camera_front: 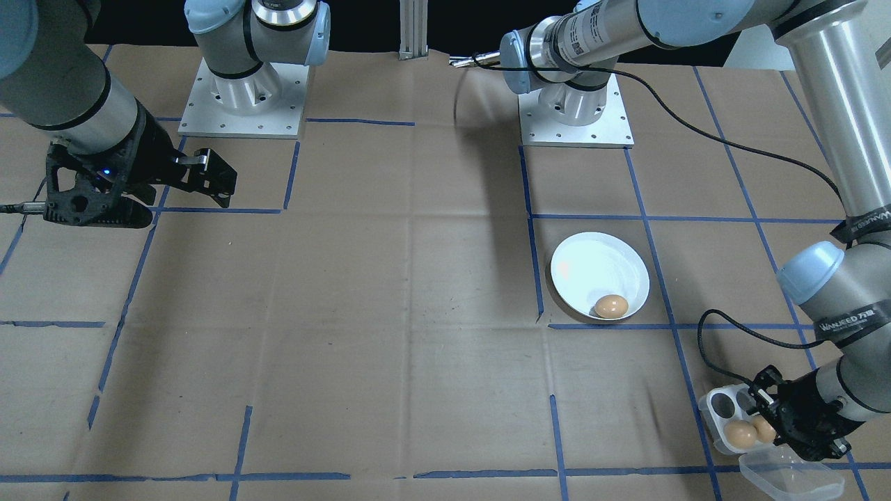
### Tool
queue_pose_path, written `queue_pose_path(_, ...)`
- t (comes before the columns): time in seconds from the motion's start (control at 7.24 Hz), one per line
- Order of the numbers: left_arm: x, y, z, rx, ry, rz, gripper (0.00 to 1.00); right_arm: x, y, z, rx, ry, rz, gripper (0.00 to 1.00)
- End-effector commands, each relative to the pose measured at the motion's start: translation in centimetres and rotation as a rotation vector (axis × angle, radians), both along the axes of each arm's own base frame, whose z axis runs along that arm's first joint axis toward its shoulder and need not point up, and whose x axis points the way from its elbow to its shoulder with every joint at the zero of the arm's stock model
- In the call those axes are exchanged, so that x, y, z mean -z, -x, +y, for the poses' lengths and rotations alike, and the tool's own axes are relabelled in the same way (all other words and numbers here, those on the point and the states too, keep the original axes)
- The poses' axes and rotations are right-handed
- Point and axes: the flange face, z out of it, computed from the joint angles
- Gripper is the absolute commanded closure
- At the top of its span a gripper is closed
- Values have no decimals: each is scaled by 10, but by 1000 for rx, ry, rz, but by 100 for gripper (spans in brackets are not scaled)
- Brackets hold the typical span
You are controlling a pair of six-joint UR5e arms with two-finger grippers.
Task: Place egg on plate
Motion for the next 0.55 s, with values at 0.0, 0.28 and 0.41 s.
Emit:
queue_pose_path(0.0,-7,0,0,-2,10,-6,60,0,0,0,0,0,0,0)
queue_pose_path(0.28,-24,1,2,-1,29,-19,61,0,0,0,0,0,0,0)
queue_pose_path(0.41,-56,3,7,-2,57,-40,61,0,0,0,0,0,0,0)
